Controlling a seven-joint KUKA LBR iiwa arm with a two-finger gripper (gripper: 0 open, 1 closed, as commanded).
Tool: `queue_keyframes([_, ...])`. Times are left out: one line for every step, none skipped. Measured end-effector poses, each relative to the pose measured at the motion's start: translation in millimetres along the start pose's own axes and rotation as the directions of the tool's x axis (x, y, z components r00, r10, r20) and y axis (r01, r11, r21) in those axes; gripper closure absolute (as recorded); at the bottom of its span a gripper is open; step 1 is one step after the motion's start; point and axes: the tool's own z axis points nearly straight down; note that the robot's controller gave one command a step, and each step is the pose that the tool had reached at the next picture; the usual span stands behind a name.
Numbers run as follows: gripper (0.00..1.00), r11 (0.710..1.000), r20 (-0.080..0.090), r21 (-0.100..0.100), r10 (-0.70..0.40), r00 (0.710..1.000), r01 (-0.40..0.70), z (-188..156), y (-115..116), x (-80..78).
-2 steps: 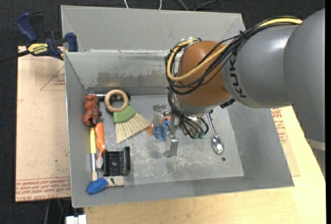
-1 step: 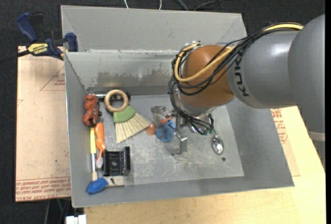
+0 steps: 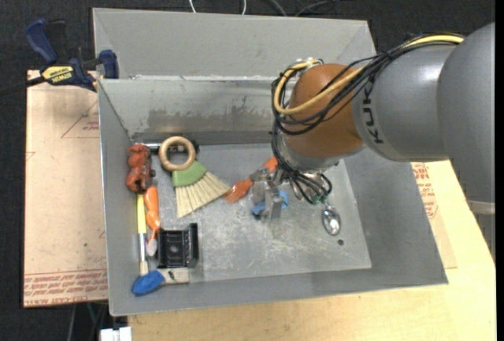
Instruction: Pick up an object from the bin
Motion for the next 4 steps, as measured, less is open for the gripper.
queue_keyframes([1.0,1.0,0.0,0.0,0.0,1.0,0.0,0,0,0.0])
queue_keyframes([1.0,1.0,-0.006,-0.001,0.001,1.0,-0.001,-17,1,1.8])
queue_keyframes([1.0,1.0,-0.001,-0.001,0.001,1.0,-0.001,-44,1,0.2])
queue_keyframes([1.0,1.0,0.0,-0.001,0.001,1.0,-0.001,-59,1,-0.4])
